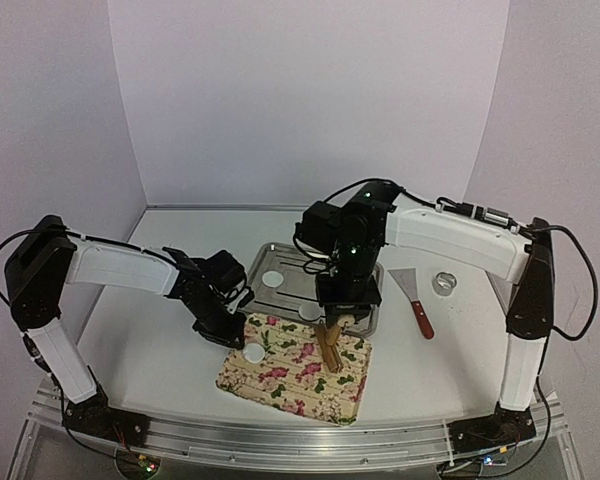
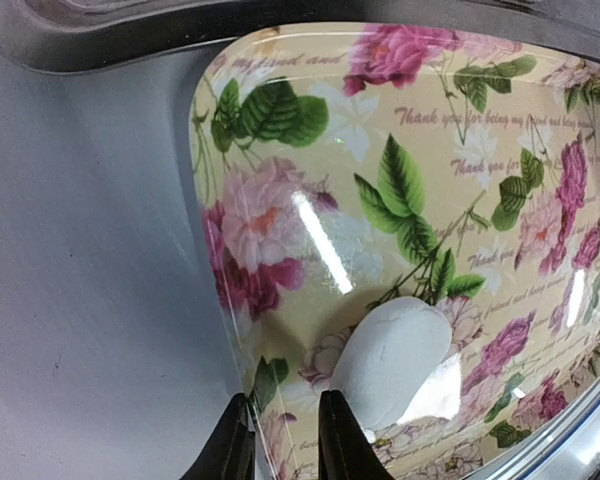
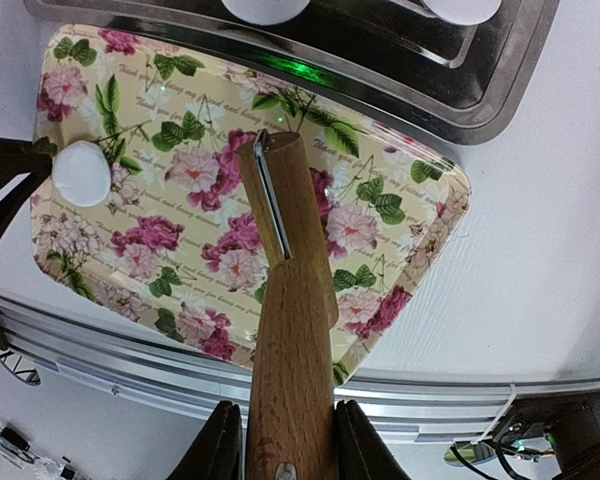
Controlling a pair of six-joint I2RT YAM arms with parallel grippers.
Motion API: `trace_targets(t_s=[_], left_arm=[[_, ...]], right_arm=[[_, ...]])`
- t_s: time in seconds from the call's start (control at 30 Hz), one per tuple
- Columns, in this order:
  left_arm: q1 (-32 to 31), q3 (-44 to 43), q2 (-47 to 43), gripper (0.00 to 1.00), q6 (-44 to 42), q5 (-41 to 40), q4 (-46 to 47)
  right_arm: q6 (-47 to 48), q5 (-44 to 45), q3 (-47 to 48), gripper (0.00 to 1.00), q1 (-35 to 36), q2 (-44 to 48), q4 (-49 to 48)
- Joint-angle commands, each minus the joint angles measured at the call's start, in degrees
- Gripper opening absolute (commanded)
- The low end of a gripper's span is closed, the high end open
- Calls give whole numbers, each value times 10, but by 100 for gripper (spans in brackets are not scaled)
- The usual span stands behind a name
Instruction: Roll out the dumpling wrappers from the dough
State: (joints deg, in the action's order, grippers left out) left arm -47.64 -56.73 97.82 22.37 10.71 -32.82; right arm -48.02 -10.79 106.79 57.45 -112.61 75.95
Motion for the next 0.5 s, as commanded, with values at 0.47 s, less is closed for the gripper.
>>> trace_targets(t_s=[0.47], left_arm=[[-8, -41, 33, 53, 26, 22, -9]], right_arm=[[53, -41, 14, 0, 1, 21, -44]])
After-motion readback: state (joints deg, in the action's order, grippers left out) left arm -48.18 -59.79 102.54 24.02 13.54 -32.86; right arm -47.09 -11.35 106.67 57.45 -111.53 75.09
